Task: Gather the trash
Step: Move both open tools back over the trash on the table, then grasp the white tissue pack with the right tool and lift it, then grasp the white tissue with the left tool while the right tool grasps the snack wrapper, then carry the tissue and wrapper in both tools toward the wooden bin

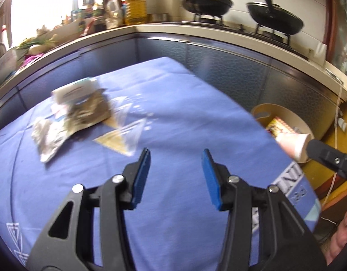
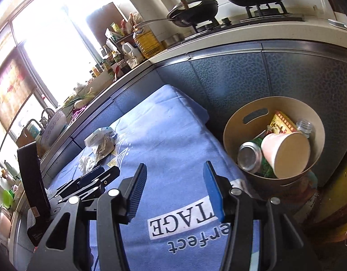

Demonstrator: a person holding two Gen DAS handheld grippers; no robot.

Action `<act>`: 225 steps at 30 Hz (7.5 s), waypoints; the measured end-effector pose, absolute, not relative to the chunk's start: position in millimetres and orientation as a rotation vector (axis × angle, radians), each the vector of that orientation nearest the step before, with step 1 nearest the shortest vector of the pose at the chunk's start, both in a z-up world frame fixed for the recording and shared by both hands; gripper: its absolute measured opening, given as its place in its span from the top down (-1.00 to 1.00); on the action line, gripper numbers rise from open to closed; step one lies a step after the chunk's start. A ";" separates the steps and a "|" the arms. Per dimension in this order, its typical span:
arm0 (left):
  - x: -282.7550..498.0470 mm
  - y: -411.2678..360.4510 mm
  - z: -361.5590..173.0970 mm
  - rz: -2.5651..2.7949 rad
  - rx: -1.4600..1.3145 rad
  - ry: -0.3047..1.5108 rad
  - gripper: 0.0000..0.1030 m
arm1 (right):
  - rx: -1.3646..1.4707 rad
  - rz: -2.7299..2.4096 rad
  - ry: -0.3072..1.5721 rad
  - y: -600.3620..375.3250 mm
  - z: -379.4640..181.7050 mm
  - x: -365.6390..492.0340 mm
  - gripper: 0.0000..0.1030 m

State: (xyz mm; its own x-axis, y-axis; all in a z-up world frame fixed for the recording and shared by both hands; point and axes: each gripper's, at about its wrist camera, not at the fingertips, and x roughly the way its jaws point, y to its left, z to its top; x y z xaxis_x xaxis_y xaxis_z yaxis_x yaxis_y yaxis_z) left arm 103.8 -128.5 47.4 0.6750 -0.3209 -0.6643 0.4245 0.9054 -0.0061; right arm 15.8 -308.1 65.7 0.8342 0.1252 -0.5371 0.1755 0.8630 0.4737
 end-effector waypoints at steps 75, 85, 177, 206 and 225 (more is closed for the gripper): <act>123.9 107.3 9.4 -0.144 -0.289 0.732 0.01 | 0.512 0.572 0.949 -105.1 18.8 200.1 0.45; 133.0 109.9 2.2 -0.119 -0.306 0.807 -0.13 | 0.582 0.605 0.868 -141.7 34.9 189.8 0.43; 67.9 135.3 65.5 -0.213 -0.179 0.824 0.84 | 0.457 0.562 0.770 -179.4 52.9 29.2 0.70; -64.4 234.1 111.7 -0.117 -0.148 0.685 0.84 | 0.400 0.524 0.804 -117.9 93.5 2.1 0.70; 23.4 88.6 118.8 -0.372 -0.059 0.777 0.84 | 0.346 0.198 0.605 -292.4 140.5 -38.0 0.70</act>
